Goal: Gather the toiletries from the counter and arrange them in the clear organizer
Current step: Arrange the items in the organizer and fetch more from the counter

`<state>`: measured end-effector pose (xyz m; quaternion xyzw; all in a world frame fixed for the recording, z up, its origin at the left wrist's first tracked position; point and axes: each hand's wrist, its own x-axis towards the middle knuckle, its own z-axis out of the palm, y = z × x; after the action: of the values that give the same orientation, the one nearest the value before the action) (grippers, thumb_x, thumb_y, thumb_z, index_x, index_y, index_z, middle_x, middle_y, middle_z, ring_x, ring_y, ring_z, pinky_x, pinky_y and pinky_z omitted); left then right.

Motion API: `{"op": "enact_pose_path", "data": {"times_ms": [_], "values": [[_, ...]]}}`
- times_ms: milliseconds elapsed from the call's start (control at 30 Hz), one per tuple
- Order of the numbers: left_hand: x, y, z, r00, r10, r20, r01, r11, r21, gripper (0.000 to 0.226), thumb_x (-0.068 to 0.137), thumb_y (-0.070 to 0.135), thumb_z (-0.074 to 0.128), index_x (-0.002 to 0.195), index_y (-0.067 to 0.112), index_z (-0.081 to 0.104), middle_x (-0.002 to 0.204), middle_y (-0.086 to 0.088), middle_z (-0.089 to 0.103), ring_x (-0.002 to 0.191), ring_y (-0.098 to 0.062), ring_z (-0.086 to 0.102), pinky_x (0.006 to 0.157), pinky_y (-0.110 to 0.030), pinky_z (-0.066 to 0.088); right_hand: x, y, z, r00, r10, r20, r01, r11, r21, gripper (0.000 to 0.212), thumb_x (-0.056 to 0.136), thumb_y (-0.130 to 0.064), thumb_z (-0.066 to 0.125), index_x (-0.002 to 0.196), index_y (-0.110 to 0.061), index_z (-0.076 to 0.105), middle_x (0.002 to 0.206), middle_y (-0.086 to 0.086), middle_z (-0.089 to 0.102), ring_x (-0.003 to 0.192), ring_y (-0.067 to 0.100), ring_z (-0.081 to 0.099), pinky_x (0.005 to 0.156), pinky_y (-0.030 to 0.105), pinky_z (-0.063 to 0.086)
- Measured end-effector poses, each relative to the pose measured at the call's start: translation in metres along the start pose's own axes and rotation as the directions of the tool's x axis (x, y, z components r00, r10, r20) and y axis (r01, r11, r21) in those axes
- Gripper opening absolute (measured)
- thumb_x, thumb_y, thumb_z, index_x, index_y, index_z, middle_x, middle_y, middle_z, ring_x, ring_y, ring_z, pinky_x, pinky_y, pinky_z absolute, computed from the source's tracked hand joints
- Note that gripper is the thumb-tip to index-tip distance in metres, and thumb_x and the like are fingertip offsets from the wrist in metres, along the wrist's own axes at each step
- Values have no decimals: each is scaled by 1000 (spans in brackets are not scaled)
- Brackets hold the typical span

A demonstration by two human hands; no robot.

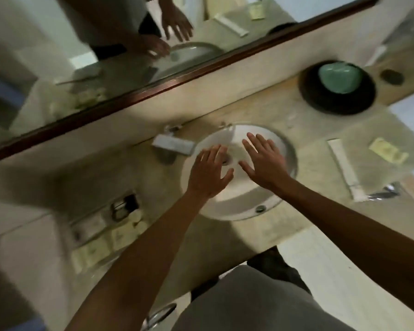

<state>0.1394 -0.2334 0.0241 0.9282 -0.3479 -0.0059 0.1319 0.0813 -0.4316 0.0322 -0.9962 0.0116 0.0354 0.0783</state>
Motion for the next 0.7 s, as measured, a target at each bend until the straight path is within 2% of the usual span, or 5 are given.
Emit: {"op": "enact_pose_path", "data": {"times_ms": [200,300,400,567,700], "values": [[128,145,62,984,174,45,-168,978,-121,63,94,49,43,143,10,39,144,-12,47,132,-28,43,109,-42,35,-33,188,-15,948,305,87,-304,952,-18,68,101,-51,34,157,-19,15,164,7,19,149,29,20,121,44,16],[181,209,95,962,265,67,-254,956,-144,62,95,47,39,144,9,38,144,-14,46,130,-29,44,106,-41,37,-50,273,-16,899,425,105,-423,905,-46,66,100,-48,38,156,-17,19,162,8,22,146,30,25,118,44,20],[223,263,127,933,333,134,-308,934,-179,63,85,34,57,141,8,42,139,-14,49,122,-32,50,97,-44,46,-70,345,-18,834,540,112,-539,841,-42,69,96,-43,49,154,-13,24,159,10,29,140,32,31,113,44,29],[262,320,160,870,381,313,-350,924,-152,76,77,27,63,145,14,32,144,-9,42,129,-27,41,100,-41,41,-97,415,1,754,614,234,-628,778,-16,92,79,-60,67,149,-14,28,153,6,33,133,29,35,107,44,36],[261,331,180,825,406,394,-392,912,-118,77,78,32,64,145,13,31,144,-9,41,128,-27,41,100,-41,40,-102,425,19,701,687,192,-707,705,56,87,79,-65,64,147,-19,34,136,10,45,117,30,48,94,43,45]]}}
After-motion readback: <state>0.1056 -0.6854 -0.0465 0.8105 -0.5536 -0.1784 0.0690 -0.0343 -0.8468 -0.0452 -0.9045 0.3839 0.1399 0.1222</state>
